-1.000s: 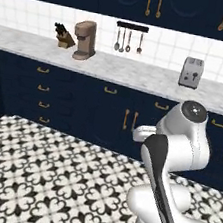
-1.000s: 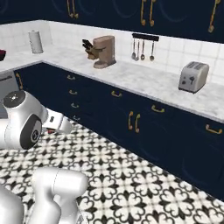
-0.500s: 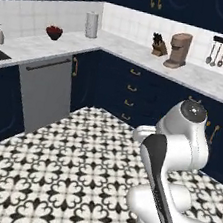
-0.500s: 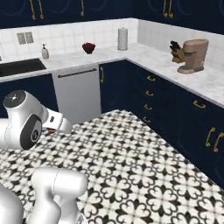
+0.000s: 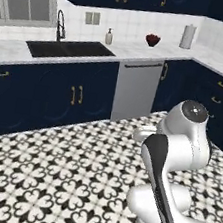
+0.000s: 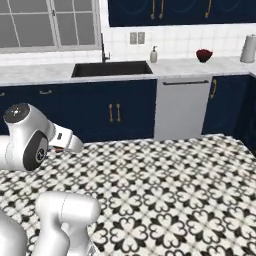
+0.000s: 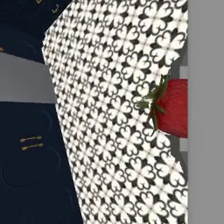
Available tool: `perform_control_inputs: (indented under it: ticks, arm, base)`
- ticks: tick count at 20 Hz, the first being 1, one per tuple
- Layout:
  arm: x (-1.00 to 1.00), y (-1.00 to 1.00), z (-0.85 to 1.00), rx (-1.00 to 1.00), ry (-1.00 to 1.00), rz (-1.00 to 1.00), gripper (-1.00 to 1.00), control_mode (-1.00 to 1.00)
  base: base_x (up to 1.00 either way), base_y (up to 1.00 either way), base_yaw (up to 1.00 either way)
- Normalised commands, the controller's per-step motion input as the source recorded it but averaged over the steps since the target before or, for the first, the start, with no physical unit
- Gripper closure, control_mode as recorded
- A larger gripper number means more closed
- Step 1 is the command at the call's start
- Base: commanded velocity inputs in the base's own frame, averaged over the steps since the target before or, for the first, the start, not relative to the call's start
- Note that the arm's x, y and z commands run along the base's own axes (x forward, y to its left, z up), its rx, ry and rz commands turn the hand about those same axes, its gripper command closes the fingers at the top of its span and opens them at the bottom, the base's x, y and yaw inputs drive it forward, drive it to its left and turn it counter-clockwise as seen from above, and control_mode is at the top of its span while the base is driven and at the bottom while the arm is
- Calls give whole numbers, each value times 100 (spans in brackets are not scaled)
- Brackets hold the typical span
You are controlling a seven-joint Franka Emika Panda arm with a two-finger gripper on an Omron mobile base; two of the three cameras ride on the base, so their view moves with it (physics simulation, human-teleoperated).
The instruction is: Take the strawberry from the fridge and place it on top of the pancake, located on the dining counter.
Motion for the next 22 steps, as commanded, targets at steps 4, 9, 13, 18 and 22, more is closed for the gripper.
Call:
perform_control_inputs:
  ticks: [4,9,13,18,22]
  arm:
    - [0,0,0,0,0,0,100,100]
    - [0,0,0,0,0,0,100,100]
    - [0,0,0,0,0,0,100,100]
    - [0,0,0,0,0,0,100,100]
    - [0,0,0,0,0,0,100,100]
  base:
    - [-41,81,64]
    - [-42,81,64]
    - [-83,72,59]
    - [-100,55,49]
    - [-100,62,38]
